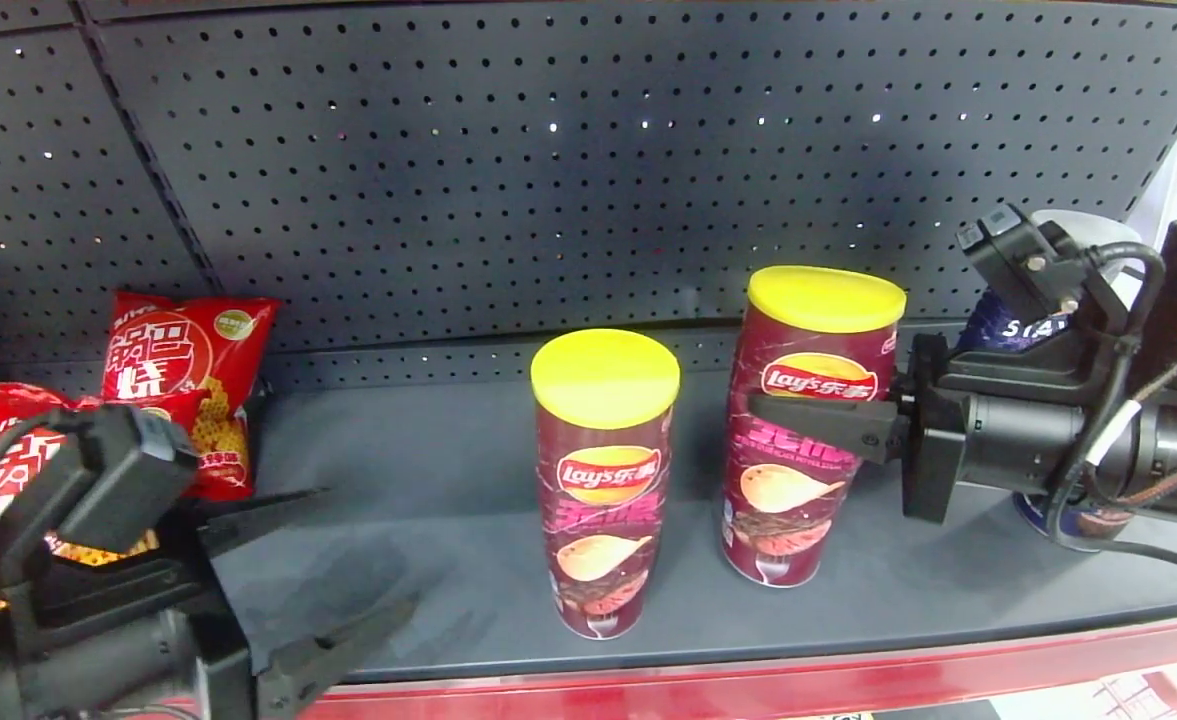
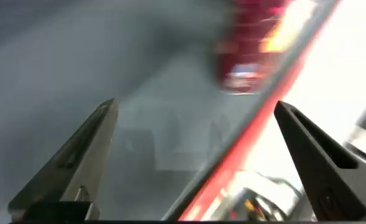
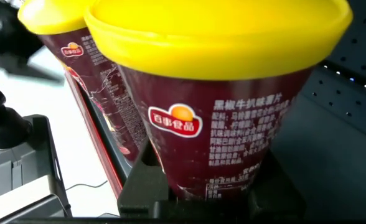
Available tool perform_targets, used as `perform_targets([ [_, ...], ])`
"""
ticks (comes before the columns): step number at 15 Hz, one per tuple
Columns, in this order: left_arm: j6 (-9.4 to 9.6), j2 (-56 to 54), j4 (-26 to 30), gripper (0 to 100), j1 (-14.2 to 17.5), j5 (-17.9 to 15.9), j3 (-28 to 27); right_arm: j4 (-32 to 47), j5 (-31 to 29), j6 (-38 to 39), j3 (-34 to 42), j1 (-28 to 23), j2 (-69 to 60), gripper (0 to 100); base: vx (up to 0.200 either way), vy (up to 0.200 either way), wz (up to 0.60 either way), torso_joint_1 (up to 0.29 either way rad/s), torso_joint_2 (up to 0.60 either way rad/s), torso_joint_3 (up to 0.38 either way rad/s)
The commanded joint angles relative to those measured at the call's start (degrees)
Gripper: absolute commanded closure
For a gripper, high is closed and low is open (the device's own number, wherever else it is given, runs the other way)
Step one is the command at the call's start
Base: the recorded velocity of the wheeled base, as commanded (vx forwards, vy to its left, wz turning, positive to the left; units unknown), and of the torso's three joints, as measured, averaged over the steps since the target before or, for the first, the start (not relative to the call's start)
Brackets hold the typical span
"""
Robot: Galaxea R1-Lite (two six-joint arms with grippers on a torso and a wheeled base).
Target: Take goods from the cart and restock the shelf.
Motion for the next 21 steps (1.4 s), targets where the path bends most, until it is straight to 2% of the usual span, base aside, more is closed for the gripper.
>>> perform_targets([
  [1,-1.04,-11.6,1.0,0,13.7,2.4,2.9,0.0,0.0,0.0,-0.3,0.2,0.5,100,0.000,0.000,0.00,0.000,0.00,0.000],
  [3,-2.88,-21.4,1.4,0,20.7,8.4,9.4,0.0,0.0,0.0,-0.2,0.2,0.4,100,0.000,0.000,0.00,0.000,0.00,0.000],
  [4,-3.67,-25.4,1.4,0,22.2,11.5,12.5,0.0,0.1,0.0,0.0,0.2,0.2,100,0.000,0.000,0.00,0.000,0.00,0.000],
  [7,-4.46,-30.7,1.4,0,22.3,17.3,14.2,-0.3,0.0,0.0,0.6,0.1,-0.2,100,0.000,0.000,0.00,0.000,0.00,0.000],
  [10,-4.82,-39.1,2.9,0,22.4,16.2,20.3,-1.2,0.0,0.0,0.8,0.1,-0.2,100,0.000,0.000,0.00,0.000,0.00,0.000],
  [12,-4.90,-50.4,16.9,0,23.0,15.9,20.3,-1.2,0.1,0.0,1.0,0.1,-0.5,100,0.000,0.000,0.00,0.000,0.00,0.000],
  [13,-4.82,-59.6,27.6,0,23.5,15.3,19.5,-1.3,0.1,0.0,1.1,0.1,-0.5,100,0.000,0.000,0.00,0.000,0.00,0.000],
  [14,-4.82,-60.6,27.9,0,24.6,13.9,18.8,-1.4,0.1,0.0,1.1,0.1,-0.6,100,0.000,0.000,0.00,0.000,0.00,0.000],
  [16,-4.82,-61.0,27.9,0,24.8,10.4,18.8,-2.0,0.1,0.1,1.4,0.1,-0.7,100,0.000,0.000,0.00,0.000,0.00,0.000],
  [17,-4.82,-61.1,28.0,0,24.6,9.8,18.8,-2.1,0.1,0.1,1.3,0.1,-0.7,100,0.000,0.000,0.00,0.000,0.00,0.000],
  [18,-4.73,-61.5,28.0,0,24.7,10.0,18.8,-2.1,0.1,0.1,1.3,0.2,-0.7,100,0.000,0.000,0.00,0.000,0.00,0.000],
  [19,-4.55,-62.7,27.9,0,26.4,12.5,18.9,-2.1,0.1,0.1,1.3,0.2,-0.9,100,0.000,0.000,0.00,0.000,0.00,0.000],
  [21,-3.85,-63.4,27.8,0,26.4,15.7,19.0,-2.1,0.1,0.1,1.5,0.2,-1.7,100,0.000,0.000,0.00,0.000,0.00,0.000],
])
